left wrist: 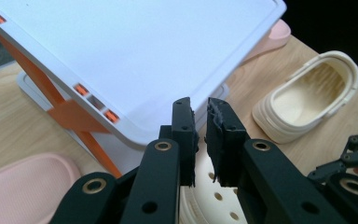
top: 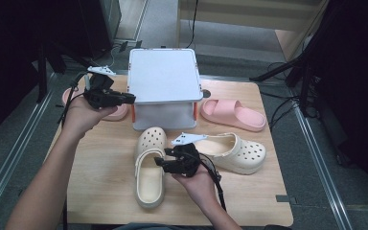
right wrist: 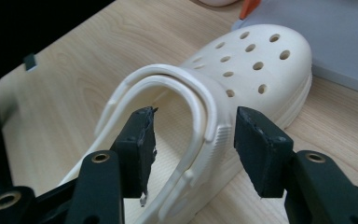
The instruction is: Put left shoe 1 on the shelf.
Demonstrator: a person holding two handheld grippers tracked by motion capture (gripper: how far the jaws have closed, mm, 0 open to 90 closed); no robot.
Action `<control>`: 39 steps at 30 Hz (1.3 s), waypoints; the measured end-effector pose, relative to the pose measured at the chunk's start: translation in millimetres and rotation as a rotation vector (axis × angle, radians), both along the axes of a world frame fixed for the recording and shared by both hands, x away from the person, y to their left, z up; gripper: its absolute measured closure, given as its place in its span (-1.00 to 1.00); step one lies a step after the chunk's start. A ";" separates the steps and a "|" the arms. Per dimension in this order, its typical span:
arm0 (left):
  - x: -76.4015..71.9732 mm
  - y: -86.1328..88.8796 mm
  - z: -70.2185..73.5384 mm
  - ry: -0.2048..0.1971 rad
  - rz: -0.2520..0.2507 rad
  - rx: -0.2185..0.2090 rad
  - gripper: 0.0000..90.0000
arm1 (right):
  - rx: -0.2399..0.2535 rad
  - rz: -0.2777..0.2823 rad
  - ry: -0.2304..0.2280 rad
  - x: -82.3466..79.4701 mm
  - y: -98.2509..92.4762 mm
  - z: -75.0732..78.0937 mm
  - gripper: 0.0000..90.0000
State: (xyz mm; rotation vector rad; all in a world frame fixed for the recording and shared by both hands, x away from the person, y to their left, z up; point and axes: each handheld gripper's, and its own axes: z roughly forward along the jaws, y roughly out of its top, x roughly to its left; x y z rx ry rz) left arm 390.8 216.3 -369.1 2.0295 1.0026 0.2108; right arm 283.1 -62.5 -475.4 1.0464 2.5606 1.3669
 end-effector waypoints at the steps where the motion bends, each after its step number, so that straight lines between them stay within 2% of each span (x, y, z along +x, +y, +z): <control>1: 3.2 -0.4 -0.3 -0.002 0.005 0.007 0.80 | -0.012 -0.020 0.004 2.0 2.5 -3.2 0.09; 4: 10.2 -0.4 -4.0 -0.002 0.026 -0.010 0.80 | -0.023 -0.048 0.015 3.1 6.0 -7.5 0.11; 8: 15.5 0.6 -10.3 0.005 0.031 0.020 0.79 | -0.052 -0.081 0.011 3.4 11.0 -12.2 0.14; 9: 16.3 1.0 -10.8 -0.008 0.047 0.025 0.79 | -0.082 -0.102 0.006 3.7 14.2 -16.0 0.17; 10: 16.3 0.8 -10.7 -0.015 0.044 0.034 0.79 | -0.090 -0.108 0.006 3.9 15.2 -17.7 0.16; 17: 18.8 1.1 -12.6 -0.023 0.049 0.019 0.81 | -0.079 -0.158 0.015 1.8 18.6 -19.6 0.26; 19: 19.7 2.0 -13.2 -0.019 0.048 0.008 0.82 | -0.073 -0.172 0.015 0.8 16.6 -18.6 0.43; 25: 19.6 1.7 -13.7 -0.026 0.049 0.007 0.82 | -0.093 -0.190 -0.010 1.6 13.6 -14.9 0.67; 28: 19.2 1.0 -13.7 -0.029 0.050 0.011 0.82 | -0.100 -0.195 -0.028 3.8 12.1 -14.3 0.70; 31: 19.0 1.1 -13.6 -0.026 0.049 0.012 0.82 | -0.098 -0.195 -0.021 7.0 10.2 -13.0 0.71; 35: 19.3 1.2 -13.6 -0.027 0.044 0.012 0.82 | -0.088 -0.205 -0.008 15.6 8.6 -5.8 0.72; 39: 19.4 0.8 -13.7 -0.023 0.038 0.009 0.82 | -0.086 -0.222 -0.031 28.6 8.5 3.6 0.72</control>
